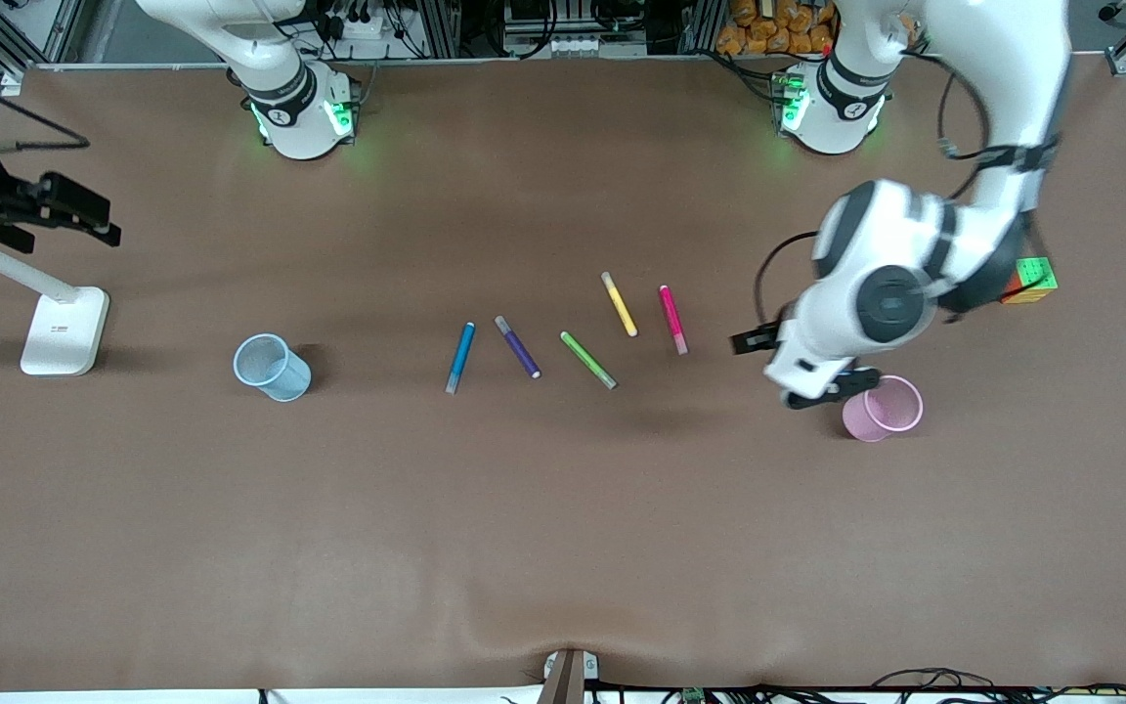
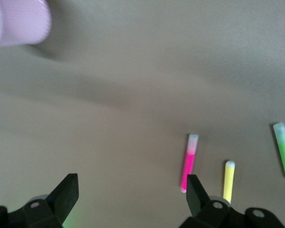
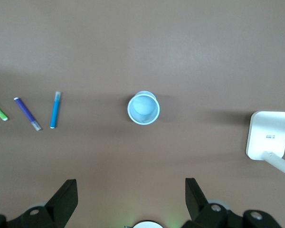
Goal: Place pink and blue markers in matching cups
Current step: 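Reach the left gripper down and grasp the pink marker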
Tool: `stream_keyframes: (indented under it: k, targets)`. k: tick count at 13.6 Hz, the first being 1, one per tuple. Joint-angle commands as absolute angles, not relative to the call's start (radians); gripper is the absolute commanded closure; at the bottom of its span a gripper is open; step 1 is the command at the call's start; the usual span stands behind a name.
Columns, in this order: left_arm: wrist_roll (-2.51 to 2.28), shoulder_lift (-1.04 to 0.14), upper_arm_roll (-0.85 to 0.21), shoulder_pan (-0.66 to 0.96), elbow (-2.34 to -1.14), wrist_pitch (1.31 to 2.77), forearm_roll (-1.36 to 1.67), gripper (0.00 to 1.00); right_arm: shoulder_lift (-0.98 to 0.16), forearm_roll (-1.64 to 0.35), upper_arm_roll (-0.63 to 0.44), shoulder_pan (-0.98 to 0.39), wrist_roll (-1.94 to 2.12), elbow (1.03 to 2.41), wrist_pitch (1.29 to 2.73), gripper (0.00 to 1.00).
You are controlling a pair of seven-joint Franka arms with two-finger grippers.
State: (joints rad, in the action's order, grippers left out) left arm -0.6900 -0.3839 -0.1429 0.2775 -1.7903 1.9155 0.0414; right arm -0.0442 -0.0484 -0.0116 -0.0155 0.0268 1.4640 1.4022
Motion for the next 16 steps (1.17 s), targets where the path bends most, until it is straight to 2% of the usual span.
stream_keyframes:
  k: [1, 4, 7, 10, 12, 16]
  targets:
    - [-0.796, -0.443, -0.138, 0.325, -1.801, 1.991, 0.054, 0.00, -0.074, -0.041, -0.012, -0.002, 0.023, 1.454, 1.393, 0.00]
    - [-0.816, -0.465, -0.152, 0.324, -1.854, 2.037, 0.109, 0.00, -0.090, -0.034, -0.011, -0.012, 0.021, 1.454, 1.411, 0.00]
    - [-0.821, -0.446, -0.163, 0.331, -1.939, 2.146, 0.146, 0.11, -0.110, -0.035, -0.009, -0.018, 0.021, 1.453, 1.437, 0.00]
    - [-0.819, -0.451, -0.184, 0.330, -2.008, 2.245, 0.153, 0.14, -0.147, -0.040, -0.008, -0.029, 0.021, 1.450, 1.491, 0.00]
    - [-0.809, -0.469, -0.198, 0.324, -2.010, 2.261, 0.153, 0.20, -0.170, -0.043, -0.008, -0.044, 0.020, 1.447, 1.496, 0.00]
    - [-0.802, -0.508, -0.212, 0.321, -2.005, 2.292, 0.153, 0.25, -0.261, -0.052, -0.005, -0.086, 0.017, 1.445, 1.609, 0.00]
